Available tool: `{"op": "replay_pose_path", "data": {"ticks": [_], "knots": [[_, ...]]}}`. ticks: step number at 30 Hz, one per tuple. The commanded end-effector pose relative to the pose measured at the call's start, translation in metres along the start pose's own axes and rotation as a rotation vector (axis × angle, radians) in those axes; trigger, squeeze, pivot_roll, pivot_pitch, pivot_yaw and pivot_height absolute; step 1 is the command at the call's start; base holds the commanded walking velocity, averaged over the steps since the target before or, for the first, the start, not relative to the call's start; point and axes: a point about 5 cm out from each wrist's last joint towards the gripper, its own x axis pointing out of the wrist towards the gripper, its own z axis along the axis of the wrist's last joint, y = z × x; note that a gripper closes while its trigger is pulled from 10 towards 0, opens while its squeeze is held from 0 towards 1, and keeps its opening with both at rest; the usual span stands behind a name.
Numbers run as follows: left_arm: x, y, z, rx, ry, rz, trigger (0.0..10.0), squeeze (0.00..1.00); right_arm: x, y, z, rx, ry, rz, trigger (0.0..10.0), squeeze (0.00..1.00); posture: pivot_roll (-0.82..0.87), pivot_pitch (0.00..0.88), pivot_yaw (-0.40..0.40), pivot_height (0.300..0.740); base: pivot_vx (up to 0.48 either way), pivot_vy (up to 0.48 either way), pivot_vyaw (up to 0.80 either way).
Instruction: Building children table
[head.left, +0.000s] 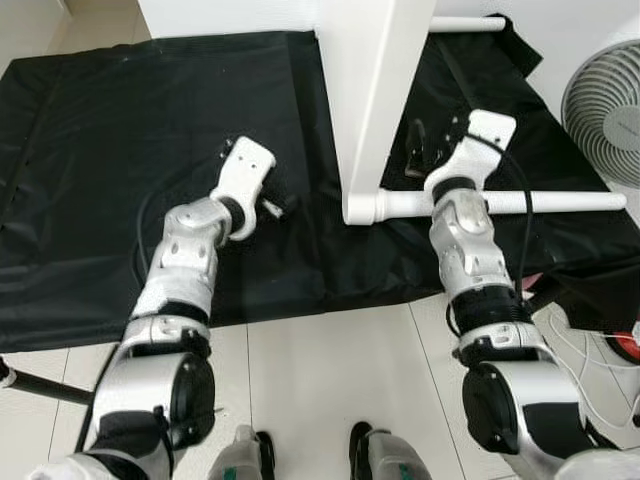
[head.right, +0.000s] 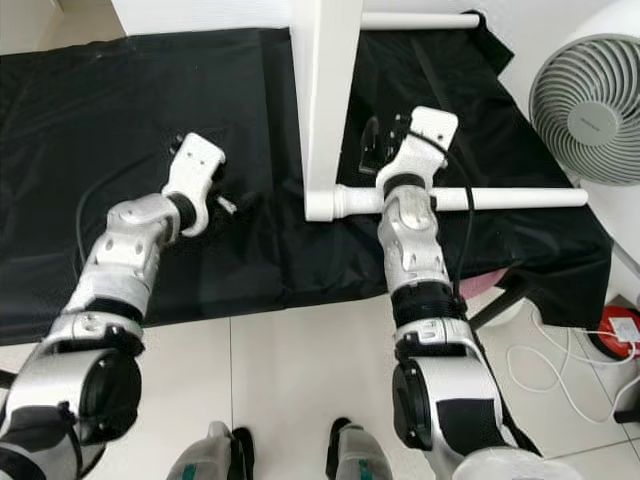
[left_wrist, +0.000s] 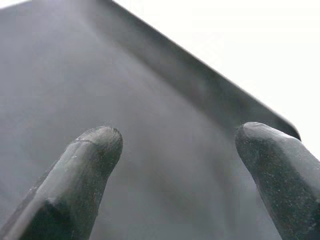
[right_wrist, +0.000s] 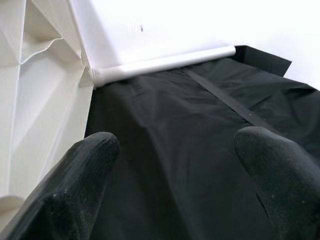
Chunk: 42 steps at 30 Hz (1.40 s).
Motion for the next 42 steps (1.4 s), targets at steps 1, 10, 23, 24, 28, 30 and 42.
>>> {"op": "replay_pose_path", "data": {"ticks": [1, 10, 23, 24, 28, 30, 42], "knots": [[-0.008, 0.03, -0.002, -0.049, -0.006, 0.622, 10.0, 0.0, 0.001, 0.007, -0.002, 0.002, 0.007, 0.009, 10.0, 0.0, -0.09, 0.156, 0.076, 0.74, 0.0, 0.0, 0.0], [0.0, 0.025, 0.023, -0.14, -0.1, 0.642, 10.0, 0.0, 0.008, 0.025, 0.002, 0.012, 0.014, 0.068, 10.0, 0.0, -0.08, 0.165, 0.07, 0.74, 0.0, 0.0, 0.0], [0.014, -0.001, 0.058, -0.246, -0.212, 0.617, 10.0, 0.0, 0.021, 0.045, 0.018, 0.001, -0.008, 0.116, 10.0, 0.0, -0.06, 0.209, 0.051, 0.74, 0.0, 0.0, 0.0], [0.014, -0.001, 0.058, -0.246, -0.212, 0.617, 10.0, 0.0, 0.021, 0.045, 0.018, 0.001, -0.008, 0.116, 10.0, 0.0, -0.06, 0.209, 0.051, 0.74, 0.0, 0.0, 0.0], [0.02, -0.014, 0.06, -0.262, -0.22, 0.584, 10.0, 0.0, 0.025, 0.038, 0.021, -0.009, -0.009, 0.094, 10.0, 0.0, -0.06, 0.215, 0.049, 0.74, 0.0, 0.0, 0.0], [0.021, -0.017, 0.061, -0.26, -0.22, 0.574, 10.0, 0.0, 0.026, 0.037, 0.021, -0.011, -0.009, 0.091, 10.0, 0.0, -0.07, 0.227, 0.05, 0.74, 0.0, 0.0, 0.0], [0.031, -0.055, 0.076, -0.215, -0.251, 0.469, 10.0, 0.0, 0.032, 0.028, 0.024, -0.04, -0.001, 0.09, 10.0, 0.0, -0.06, 0.286, 0.06, 0.74, 0.0, 0.0, 0.0]]}}
